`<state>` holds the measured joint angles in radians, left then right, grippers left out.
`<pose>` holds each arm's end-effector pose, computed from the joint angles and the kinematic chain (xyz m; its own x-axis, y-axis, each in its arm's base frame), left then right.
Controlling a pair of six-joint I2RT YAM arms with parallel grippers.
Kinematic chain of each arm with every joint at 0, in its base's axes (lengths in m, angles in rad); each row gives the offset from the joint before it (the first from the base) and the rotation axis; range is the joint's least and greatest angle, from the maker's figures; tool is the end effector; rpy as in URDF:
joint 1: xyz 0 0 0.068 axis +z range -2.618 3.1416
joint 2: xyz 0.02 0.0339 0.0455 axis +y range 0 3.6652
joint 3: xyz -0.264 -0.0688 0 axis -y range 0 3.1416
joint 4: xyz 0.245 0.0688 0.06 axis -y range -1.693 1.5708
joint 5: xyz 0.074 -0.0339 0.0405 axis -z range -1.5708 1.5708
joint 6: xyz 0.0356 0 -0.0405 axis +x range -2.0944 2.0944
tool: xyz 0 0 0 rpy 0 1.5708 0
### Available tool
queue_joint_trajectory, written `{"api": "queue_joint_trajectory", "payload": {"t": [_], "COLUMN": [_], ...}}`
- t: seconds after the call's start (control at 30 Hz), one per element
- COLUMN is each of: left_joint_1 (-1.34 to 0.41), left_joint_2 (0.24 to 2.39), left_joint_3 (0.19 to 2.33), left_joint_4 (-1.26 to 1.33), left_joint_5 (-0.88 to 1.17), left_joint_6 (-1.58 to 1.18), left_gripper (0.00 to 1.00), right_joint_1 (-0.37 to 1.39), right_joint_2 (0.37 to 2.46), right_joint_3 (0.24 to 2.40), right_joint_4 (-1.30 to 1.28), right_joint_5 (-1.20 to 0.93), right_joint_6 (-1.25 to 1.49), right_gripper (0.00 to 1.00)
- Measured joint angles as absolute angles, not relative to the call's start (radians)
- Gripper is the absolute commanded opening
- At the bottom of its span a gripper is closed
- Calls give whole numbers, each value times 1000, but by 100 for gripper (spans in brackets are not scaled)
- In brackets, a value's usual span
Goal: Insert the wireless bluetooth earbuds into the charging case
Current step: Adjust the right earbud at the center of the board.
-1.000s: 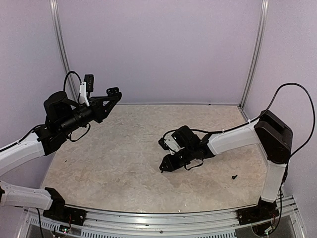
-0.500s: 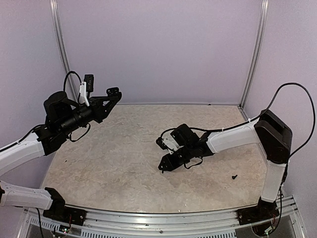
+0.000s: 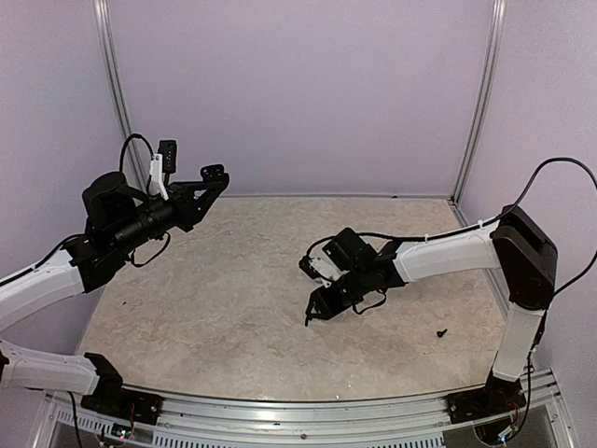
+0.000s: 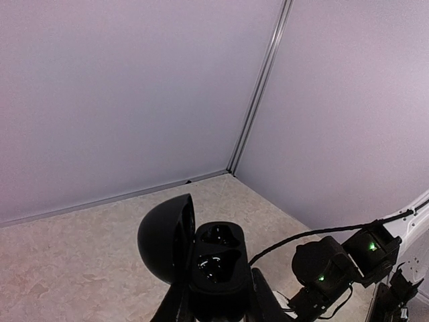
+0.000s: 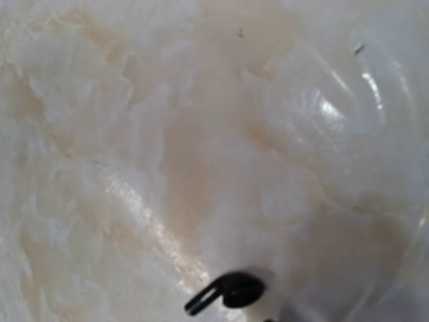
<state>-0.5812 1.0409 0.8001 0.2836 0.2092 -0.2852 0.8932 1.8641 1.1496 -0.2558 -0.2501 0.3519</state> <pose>0.2028 -0.1421 0.3458 -0.1656 -0.2205 -0.9612 0.6918 0.6686 -0.2726 0.2326 0.3032 0.1615 -0.7759 -0.4316 -0.4600 -0.6126 0.6895 0.3865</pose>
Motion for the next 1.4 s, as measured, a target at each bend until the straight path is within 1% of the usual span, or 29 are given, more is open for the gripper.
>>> {"api": "queue_joint_trajectory", "payload": {"t": [0.53, 0.77, 1.1, 1.4], "left_joint_1": [-581, -581, -581, -581], "left_joint_2": [1036, 1036, 1036, 1036], "left_joint_3": [800, 800, 800, 800], "left_joint_4": [283, 284, 284, 284], "left_joint_5": [209, 209, 210, 213], "left_joint_6": [-285, -284, -283, -283], "left_gripper": [0, 0, 0, 0], "right_joint_1": [893, 893, 896, 910], "right_joint_2": [1977, 1987, 2004, 2063], "right_joint_3": [1236, 1247, 1314, 1395], "right_joint_4": [-257, -270, -364, -440], "right_joint_5": [-301, -300, -239, -215], "right_joint_6": [340, 321, 242, 187], "right_gripper": [26, 25, 21, 22]}}
